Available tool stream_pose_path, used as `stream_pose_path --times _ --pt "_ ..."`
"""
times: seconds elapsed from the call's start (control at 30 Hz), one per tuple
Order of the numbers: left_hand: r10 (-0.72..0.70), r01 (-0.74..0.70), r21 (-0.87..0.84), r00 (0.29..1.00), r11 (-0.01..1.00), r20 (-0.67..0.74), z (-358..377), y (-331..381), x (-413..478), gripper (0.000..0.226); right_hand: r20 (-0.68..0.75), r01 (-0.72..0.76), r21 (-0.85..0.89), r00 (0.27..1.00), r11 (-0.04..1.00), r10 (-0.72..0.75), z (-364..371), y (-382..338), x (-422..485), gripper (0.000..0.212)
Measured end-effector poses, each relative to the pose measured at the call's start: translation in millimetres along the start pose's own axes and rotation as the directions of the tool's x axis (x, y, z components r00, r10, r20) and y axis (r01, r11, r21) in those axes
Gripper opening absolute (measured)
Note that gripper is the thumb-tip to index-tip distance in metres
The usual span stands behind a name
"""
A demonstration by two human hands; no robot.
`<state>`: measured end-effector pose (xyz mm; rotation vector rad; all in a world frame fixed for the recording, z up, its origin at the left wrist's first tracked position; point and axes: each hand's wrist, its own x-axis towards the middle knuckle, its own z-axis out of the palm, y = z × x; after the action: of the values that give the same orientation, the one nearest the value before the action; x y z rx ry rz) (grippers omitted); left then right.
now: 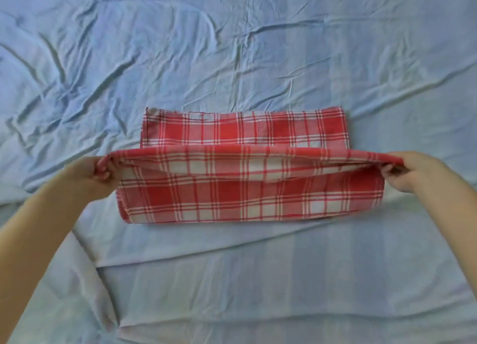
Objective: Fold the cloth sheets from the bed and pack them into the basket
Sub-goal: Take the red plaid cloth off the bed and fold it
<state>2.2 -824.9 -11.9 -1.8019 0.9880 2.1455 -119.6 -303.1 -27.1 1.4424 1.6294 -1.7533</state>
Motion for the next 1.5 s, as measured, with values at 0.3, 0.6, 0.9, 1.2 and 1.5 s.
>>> stream_pose_path --times 0.3,0.6,0.9,1.2,1.5 --pt "0.231 -0.195 -0.216 0.960 0.957 0.156 100.9 31.7 82.6 0.025 0.058 0.212 0.084 0.975 0.974 -0.217 95.7 -37.5 84.2 0.021" --pt "0.753 -0.546 0.837 0.538 -0.032 0.380 106.7 -28.8 121.4 0.060 0.064 0.492 -0.803 0.633 0.337 -0.771 83.1 11.0 108.9 0.063" --pt "0.171 -0.424 0.355 0.413 -0.833 0.895 231.9 -145.6 104.0 0.059 0.131 0.408 -0.669 0.888 0.621 -0.441 27.1 71.1 105.6 0.035" --pt "0.087 -0.491 0.395 0.537 -0.776 0.839 308.1 -167.3 111.7 0.058 0.506 0.430 -0.405 0.840 0.807 -0.194 36.0 21.7 40.7 0.074" --pt "0.440 -0.567 0.404 0.819 0.718 0.367 197.2 -88.9 66.1 0.032 0.746 0.736 -0.655 0.595 -0.172 -0.299 177.5 76.1 -79.4 0.098"
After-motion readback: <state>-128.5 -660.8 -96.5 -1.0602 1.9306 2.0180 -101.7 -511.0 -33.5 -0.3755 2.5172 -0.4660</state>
